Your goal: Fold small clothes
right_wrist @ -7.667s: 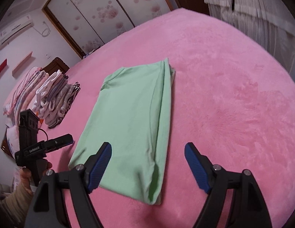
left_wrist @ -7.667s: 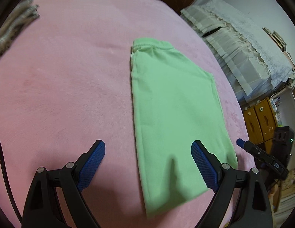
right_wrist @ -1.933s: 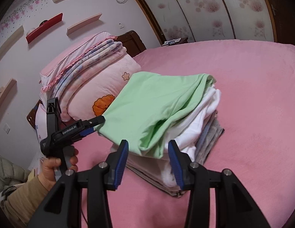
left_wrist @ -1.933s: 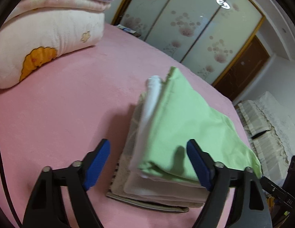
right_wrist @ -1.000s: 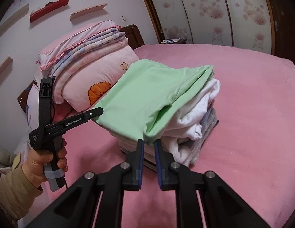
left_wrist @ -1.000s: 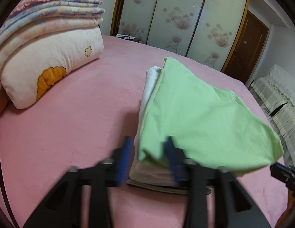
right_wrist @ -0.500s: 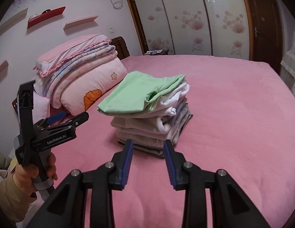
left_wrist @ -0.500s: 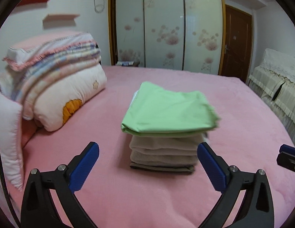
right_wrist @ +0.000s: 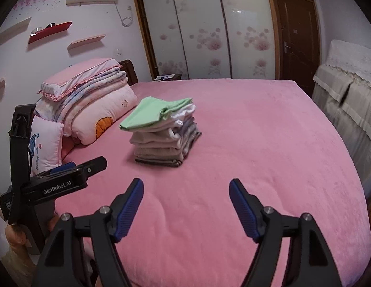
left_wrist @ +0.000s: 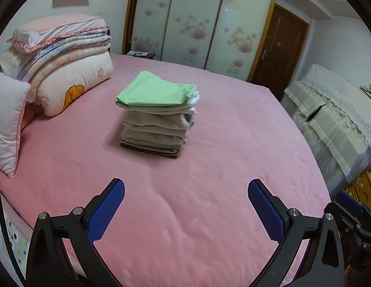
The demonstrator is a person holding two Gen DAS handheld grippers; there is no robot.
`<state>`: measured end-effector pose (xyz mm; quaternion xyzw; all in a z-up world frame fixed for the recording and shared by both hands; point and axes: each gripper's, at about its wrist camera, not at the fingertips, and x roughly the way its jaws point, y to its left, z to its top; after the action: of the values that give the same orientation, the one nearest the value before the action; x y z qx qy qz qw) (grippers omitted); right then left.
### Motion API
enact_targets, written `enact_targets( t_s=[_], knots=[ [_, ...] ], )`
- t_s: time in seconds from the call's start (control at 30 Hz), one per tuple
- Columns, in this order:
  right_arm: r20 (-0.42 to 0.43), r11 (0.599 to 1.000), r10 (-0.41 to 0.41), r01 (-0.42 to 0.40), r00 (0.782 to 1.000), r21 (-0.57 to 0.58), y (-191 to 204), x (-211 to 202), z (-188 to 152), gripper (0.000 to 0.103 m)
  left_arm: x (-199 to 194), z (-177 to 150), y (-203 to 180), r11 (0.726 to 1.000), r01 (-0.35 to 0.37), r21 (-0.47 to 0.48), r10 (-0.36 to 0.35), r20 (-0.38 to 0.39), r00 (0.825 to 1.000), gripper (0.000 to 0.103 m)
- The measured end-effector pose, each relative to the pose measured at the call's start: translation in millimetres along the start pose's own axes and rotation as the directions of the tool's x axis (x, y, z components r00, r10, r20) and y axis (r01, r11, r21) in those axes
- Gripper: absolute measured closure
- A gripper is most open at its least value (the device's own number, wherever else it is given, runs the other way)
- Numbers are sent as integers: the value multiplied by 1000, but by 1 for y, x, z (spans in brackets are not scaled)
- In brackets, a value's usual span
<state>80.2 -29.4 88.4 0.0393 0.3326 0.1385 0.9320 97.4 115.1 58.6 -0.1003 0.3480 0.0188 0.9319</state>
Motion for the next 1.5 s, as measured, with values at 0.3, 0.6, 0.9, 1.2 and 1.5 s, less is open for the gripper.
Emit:
enact_targets(
  t_s=[0.3, 0.6, 0.9, 1.2, 1.5],
  knots=[
    [20, 991, -113, 111, 993, 71, -27, -52, -41, 26, -51, -34, -46, 999, -22, 40, 20, 48, 999, 1],
    [50, 981, -167, 161, 985, 108, -39, -74, -47, 15, -64, -46, -88, 994, -28, 109, 23, 39, 999, 1],
    [35, 969, -220, 214, 975, 120, -56, -70, -49, 14, -60, -45, -117, 989, -28, 143, 22, 43, 999, 1],
    [23, 963, -246, 241, 969, 123, -67, -66, -51, 14, -47, -44, -123, 991, -20, 134, 19, 10, 1000, 1],
    [11, 961, -250, 247, 968, 124, -71, -62, -53, 14, -42, -48, -125, 992, -30, 120, 32, -10, 999, 1]
  ],
)
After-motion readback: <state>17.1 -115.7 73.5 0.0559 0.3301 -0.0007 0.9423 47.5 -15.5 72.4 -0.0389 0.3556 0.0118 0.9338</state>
